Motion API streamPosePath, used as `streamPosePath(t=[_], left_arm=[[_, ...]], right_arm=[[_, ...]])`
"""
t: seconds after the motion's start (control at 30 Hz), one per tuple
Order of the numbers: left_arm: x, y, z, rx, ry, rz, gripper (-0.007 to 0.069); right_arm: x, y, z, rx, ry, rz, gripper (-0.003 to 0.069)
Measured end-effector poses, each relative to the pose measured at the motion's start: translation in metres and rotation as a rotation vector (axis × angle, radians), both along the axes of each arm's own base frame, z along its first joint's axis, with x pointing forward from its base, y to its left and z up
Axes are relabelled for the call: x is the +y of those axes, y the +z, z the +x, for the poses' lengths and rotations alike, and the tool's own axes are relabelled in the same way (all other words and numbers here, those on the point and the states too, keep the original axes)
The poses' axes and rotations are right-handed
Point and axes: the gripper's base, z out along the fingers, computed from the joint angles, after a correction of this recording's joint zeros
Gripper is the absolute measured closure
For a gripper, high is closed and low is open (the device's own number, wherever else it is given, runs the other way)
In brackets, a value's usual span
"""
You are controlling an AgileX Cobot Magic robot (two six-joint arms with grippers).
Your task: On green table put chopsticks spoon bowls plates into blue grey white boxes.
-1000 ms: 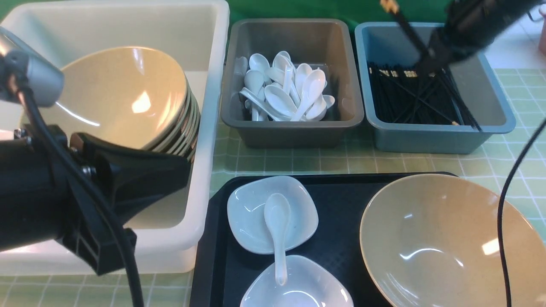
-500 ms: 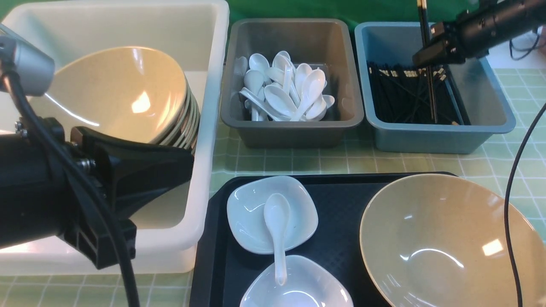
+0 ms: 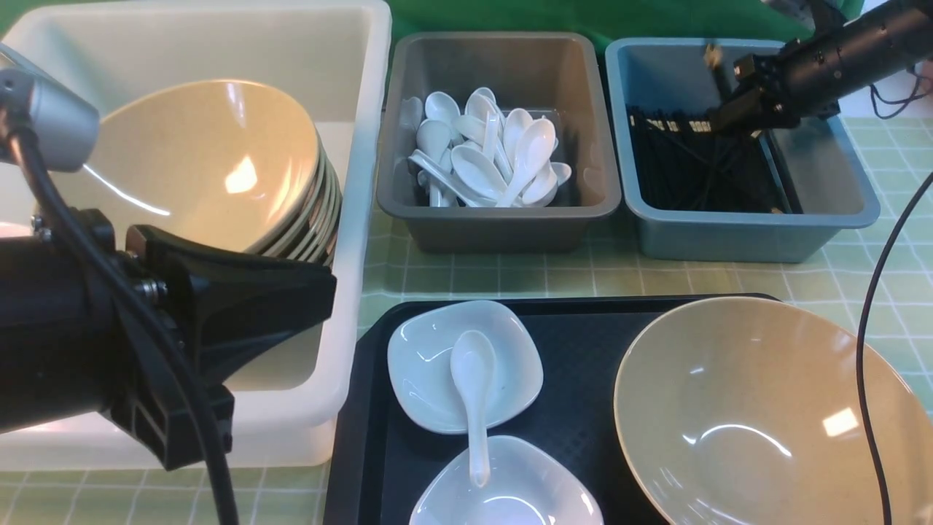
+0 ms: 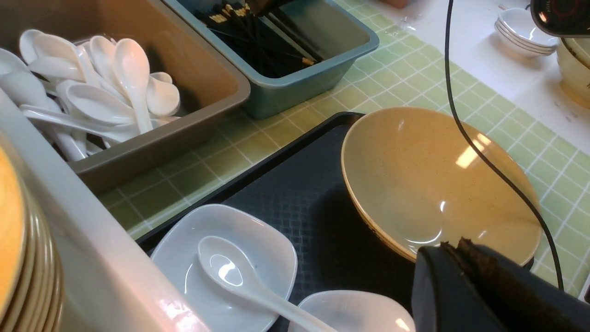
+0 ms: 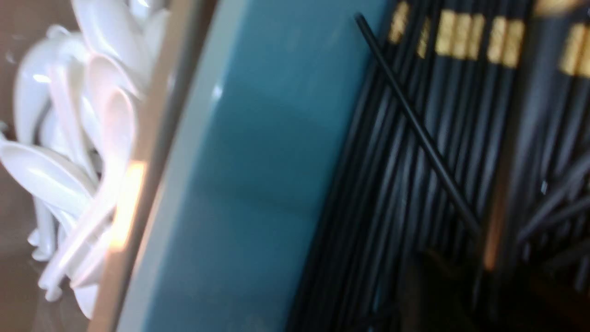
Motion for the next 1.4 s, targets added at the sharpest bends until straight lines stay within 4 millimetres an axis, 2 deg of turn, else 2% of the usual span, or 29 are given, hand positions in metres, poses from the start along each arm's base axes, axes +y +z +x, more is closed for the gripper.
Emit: streamPosePath(t=[0.13,0.2,0.23,0.27,0.3,0.4,0.43,0.47,0.6,0.63,0.67,0.73,0.77,0.87,0.9,0.93,1.0,1.07,1.23,1.3,1.33,1.4], left_arm=[[-0.001,0.000,-0.001,0.012,-0.007,-0.014,0.0626],[-0.001,0.000,-0.001,0.015,-0.010,-0.015,0.0626],[-0.001,0.000,-0.001,0.016,-0.010,-0.014,0.0626],[-0.001,0.002,-0.002,0.015,-0.016,-0.012,0.0626],[-0.001,0.003,-0.002,0.014,-0.018,-0.011,0.0626],[0.000,0.013,-0.005,-0.010,-0.035,0.006,0.0626],[0.000,0.013,-0.005,-0.011,-0.037,0.008,0.0626],[0.001,0.018,-0.006,-0.023,-0.047,0.030,0.0626],[0.003,0.019,-0.008,-0.033,-0.059,0.092,0.0626],[0.004,0.018,-0.009,-0.030,-0.065,0.123,0.0626],[0.005,0.018,-0.009,-0.029,-0.066,0.127,0.0626],[0.006,0.015,-0.010,-0.021,-0.074,0.167,0.0626],[0.006,0.015,-0.010,-0.021,-0.075,0.169,0.0626],[0.009,0.016,-0.016,-0.034,-0.076,0.183,0.0626],[0.010,0.016,-0.017,-0.038,-0.075,0.182,0.0626],[0.011,0.018,-0.020,-0.051,-0.074,0.177,0.0626],[0.014,0.022,-0.028,-0.079,-0.070,0.165,0.0626],[0.017,0.025,-0.033,-0.096,-0.064,0.151,0.0626],[0.019,0.026,-0.038,-0.077,-0.044,0.120,0.0626],[0.019,0.026,-0.038,-0.056,-0.033,0.106,0.0626],[0.019,0.026,-0.038,-0.054,-0.032,0.104,0.0626],[0.019,0.026,-0.038,-0.046,-0.028,0.099,0.0626]], right_arm=[[0.000,0.007,-0.004,0.010,0.018,0.006,0.0302],[0.004,0.021,-0.007,-0.022,0.050,0.032,0.0238],[0.004,0.023,-0.008,-0.029,0.054,0.036,0.0238],[0.009,0.041,-0.012,-0.081,0.077,0.081,0.0210],[0.010,0.045,-0.013,-0.089,0.080,0.085,0.0208],[0.017,0.090,-0.033,-0.164,0.102,0.115,0.0194],[0.017,0.091,-0.035,-0.161,0.102,0.116,0.0193],[0.019,0.116,-0.051,-0.186,0.104,0.106,0.0192],[0.025,0.139,-0.081,-0.178,0.109,0.078,0.0192],[0.031,0.144,-0.096,-0.161,0.118,0.067,0.0192],[0.033,0.144,-0.098,-0.158,0.123,0.065,0.0192],[0.058,0.146,-0.125,-0.127,0.192,0.050,0.0192],[0.061,0.146,-0.127,-0.124,0.199,0.046,0.0192],[0.116,0.139,-0.169,-0.075,0.375,-0.041,0.0192],[0.119,0.138,-0.173,-0.069,0.386,-0.059,0.0192],[0.141,0.134,-0.190,-0.046,0.454,-0.117,0.0192],[0.169,0.126,-0.218,0.000,0.529,-0.240,0.0192],[0.184,0.119,-0.240,0.048,0.546,-0.325,0.0192],[0.214,0.097,-0.272,0.216,0.525,-0.279,0.0191],[0.237,0.079,-0.286,0.298,0.556,-0.217,0.0191],[0.241,0.077,-0.289,0.300,0.567,-0.215,0.0191],[0.266,0.059,-0.296,0.301,0.593,-0.207,0.0191]])
